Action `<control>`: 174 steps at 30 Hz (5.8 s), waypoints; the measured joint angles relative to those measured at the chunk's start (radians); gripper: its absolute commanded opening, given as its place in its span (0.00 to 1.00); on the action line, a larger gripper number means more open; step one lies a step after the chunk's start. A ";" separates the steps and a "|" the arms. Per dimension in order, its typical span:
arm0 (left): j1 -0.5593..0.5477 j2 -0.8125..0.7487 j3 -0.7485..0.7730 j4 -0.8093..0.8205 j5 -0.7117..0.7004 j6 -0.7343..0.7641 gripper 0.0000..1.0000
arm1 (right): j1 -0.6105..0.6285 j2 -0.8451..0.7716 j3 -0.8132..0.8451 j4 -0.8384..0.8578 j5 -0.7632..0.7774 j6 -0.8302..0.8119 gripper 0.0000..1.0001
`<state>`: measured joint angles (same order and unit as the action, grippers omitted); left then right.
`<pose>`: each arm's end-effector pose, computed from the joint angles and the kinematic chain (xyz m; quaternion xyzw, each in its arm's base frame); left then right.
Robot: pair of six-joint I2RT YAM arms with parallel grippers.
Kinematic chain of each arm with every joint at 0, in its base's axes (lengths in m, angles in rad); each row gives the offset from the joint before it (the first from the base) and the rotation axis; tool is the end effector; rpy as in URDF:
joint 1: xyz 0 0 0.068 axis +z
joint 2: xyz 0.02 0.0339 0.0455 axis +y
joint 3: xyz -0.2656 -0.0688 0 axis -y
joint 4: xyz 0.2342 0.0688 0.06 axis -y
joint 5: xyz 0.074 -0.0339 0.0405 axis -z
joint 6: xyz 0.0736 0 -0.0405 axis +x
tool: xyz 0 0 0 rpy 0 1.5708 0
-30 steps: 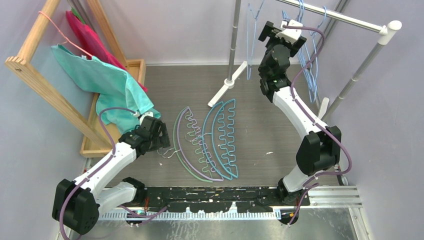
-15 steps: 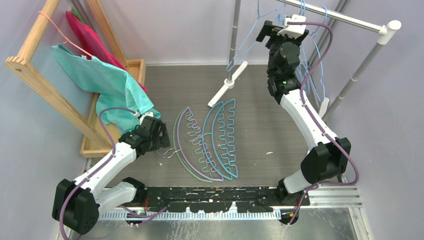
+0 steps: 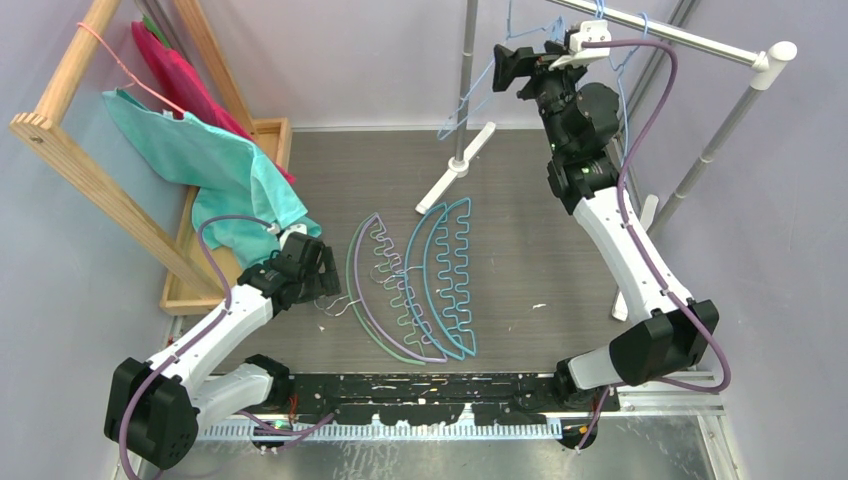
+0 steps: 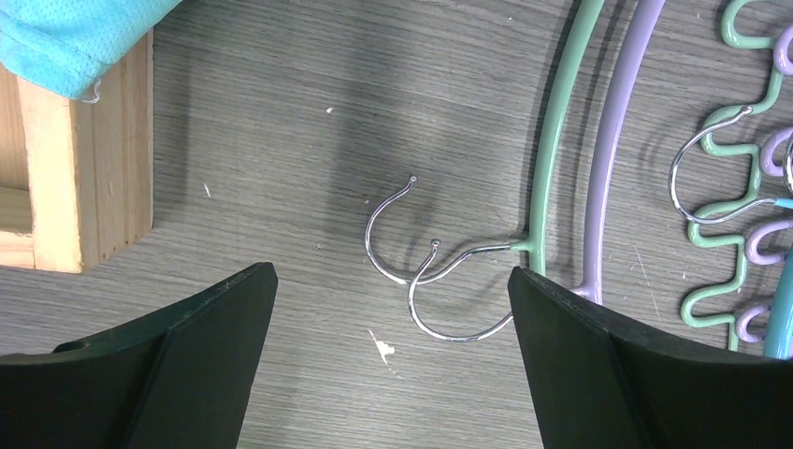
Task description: Organize the hangers
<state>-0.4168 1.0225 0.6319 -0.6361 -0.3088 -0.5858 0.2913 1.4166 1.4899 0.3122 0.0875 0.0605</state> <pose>0.1879 -0.0587 0.1832 -0.1215 0.9449 0.0023 0.3040 0.3322 0.0929 0.5083 -0.0282 0.5585 0.1210 0.8202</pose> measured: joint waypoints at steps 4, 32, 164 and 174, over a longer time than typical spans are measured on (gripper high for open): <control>0.000 0.001 0.000 0.004 0.001 0.001 0.98 | 0.009 0.028 0.050 -0.006 -0.077 0.023 1.00; 0.000 0.010 0.000 0.017 0.017 0.003 0.98 | 0.290 0.372 0.296 0.074 0.359 -0.168 1.00; 0.000 0.107 0.020 -0.001 0.044 0.003 0.98 | 0.036 0.365 0.064 0.322 0.732 -0.380 0.01; 0.000 0.107 0.020 0.000 0.045 0.003 0.98 | -0.034 0.213 -0.060 0.383 0.785 -0.370 0.01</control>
<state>-0.4168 1.1294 0.6521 -0.6365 -0.2642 -0.5823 0.2569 1.6295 1.4296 0.6956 0.8730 -0.3092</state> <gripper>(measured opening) 0.980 0.029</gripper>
